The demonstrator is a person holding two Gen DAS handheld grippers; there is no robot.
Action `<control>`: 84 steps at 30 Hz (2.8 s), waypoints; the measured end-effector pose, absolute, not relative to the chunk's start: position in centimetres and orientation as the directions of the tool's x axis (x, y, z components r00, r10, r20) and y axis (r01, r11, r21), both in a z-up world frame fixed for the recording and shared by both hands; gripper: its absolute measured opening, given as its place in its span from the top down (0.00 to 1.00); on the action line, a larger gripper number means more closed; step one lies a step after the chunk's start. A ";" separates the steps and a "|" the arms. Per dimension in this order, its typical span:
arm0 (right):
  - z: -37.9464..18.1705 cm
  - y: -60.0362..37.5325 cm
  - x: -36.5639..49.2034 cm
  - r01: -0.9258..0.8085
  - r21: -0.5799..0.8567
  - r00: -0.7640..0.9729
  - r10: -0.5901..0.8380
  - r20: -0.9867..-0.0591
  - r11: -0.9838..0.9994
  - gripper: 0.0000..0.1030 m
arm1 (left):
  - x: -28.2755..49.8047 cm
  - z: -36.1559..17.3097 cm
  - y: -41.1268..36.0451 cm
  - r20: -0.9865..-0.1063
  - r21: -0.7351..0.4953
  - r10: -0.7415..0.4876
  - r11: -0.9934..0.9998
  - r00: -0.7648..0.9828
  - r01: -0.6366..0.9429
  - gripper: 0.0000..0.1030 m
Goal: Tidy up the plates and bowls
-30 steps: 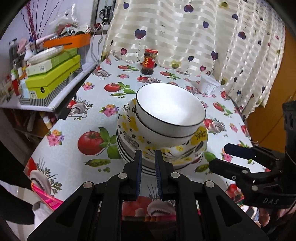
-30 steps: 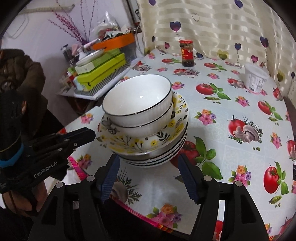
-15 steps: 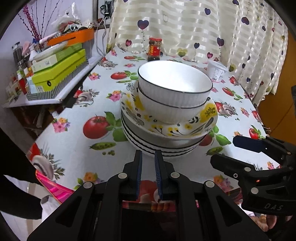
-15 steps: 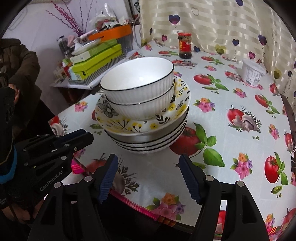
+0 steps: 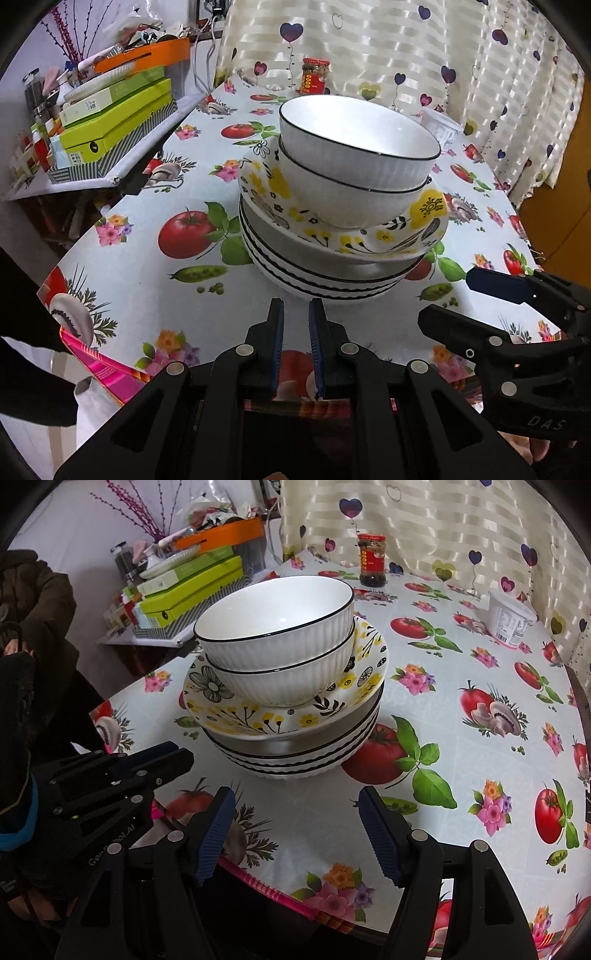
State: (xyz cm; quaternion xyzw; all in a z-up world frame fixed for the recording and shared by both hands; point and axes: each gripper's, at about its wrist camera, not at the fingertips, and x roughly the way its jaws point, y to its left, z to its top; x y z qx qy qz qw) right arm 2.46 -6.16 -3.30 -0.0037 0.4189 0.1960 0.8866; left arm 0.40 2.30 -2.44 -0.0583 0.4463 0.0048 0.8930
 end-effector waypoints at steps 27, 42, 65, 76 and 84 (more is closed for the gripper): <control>-3.7 -5.6 2.7 -0.358 0.158 0.554 0.346 -0.757 0.920 0.31 | 0.8 -3.2 2.3 -0.823 -0.112 -0.051 0.991 0.566 -0.073 0.86; -3.7 -5.3 2.7 -0.360 0.158 0.551 0.346 -0.759 0.920 0.30 | 0.9 -3.1 2.2 -0.822 -0.098 -0.040 0.993 0.568 -0.073 0.86; -3.7 -5.4 2.9 -0.362 0.151 0.554 0.343 -0.759 0.920 0.30 | 1.0 -2.9 2.0 -0.817 -0.088 -0.032 0.994 0.576 -0.070 0.86; -3.5 -5.5 3.0 -0.365 0.150 0.559 0.345 -0.754 0.919 0.30 | 1.0 -2.8 2.1 -0.812 -0.082 -0.024 0.994 0.584 -0.073 0.86; -3.4 -5.4 3.0 -0.364 0.148 0.564 0.344 -0.750 0.919 0.30 | 0.9 -2.7 2.1 -0.810 -0.088 -0.030 0.994 0.585 -0.070 0.86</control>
